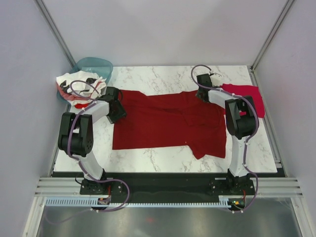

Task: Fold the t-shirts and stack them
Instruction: Flatten the tshirt out

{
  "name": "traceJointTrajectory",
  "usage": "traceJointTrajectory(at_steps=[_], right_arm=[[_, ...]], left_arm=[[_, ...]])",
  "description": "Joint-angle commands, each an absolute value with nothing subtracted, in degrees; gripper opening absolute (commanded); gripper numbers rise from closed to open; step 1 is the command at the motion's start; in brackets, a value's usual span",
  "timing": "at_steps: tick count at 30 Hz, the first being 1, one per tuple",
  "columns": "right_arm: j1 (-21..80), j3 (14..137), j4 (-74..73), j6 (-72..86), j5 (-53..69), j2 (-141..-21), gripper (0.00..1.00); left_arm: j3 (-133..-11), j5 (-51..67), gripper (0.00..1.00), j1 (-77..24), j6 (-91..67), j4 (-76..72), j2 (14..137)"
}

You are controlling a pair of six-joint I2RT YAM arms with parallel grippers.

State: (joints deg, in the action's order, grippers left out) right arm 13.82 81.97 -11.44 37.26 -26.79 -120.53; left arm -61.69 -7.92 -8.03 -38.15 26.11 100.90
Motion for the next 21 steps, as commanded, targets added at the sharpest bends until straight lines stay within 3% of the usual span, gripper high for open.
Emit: traceJointTrajectory(at_steps=[1, 12, 21], right_arm=[[12.0, 88.0, -17.1, 37.3, -28.7, -124.1, 0.56], [8.6, 103.1, -25.0, 38.3, -25.0, -135.9, 0.56], [9.3, 105.9, -24.4, 37.4, -20.0, -135.2, 0.68]], left_arm=[[-63.1, -9.8, 0.59, -7.5, -40.6, 25.8, 103.4], [-62.3, -15.7, 0.57, -7.1, -45.9, 26.7, 106.2], [-64.2, -12.9, 0.56, -6.3, -45.7, 26.6, 103.3]])
